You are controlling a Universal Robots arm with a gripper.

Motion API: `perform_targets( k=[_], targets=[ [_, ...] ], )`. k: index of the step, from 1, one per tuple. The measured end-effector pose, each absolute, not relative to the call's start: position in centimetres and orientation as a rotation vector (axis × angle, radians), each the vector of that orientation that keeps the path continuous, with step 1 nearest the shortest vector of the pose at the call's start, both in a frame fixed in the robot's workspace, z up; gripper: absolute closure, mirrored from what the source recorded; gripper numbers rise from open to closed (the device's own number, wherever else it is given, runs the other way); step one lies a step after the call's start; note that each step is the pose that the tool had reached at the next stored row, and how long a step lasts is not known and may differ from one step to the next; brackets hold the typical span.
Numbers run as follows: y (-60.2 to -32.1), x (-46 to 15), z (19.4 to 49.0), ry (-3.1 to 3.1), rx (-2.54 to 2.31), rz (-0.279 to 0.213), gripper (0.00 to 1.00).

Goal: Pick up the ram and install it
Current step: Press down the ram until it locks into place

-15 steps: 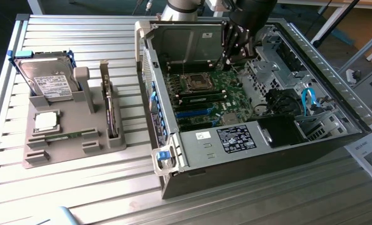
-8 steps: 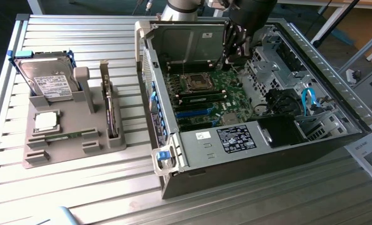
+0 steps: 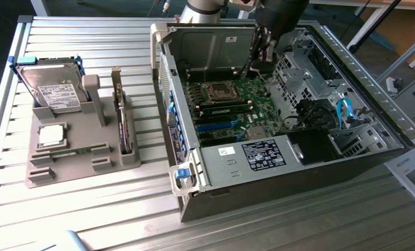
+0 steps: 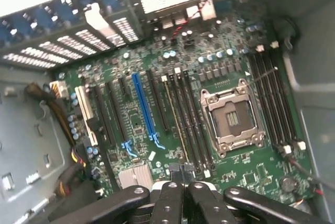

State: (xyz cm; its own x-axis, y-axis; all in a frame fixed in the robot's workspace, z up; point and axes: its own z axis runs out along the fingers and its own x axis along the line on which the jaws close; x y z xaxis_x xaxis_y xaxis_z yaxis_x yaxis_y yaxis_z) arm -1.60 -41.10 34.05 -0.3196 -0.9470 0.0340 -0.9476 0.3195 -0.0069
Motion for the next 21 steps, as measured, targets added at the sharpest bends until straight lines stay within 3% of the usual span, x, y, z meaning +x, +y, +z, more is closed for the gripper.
perform_targets(
  k=[21],
  targets=[
    [-41.10, -1.60, 34.05, -2.901, 1.126, 0.029, 0.90]
  ],
)
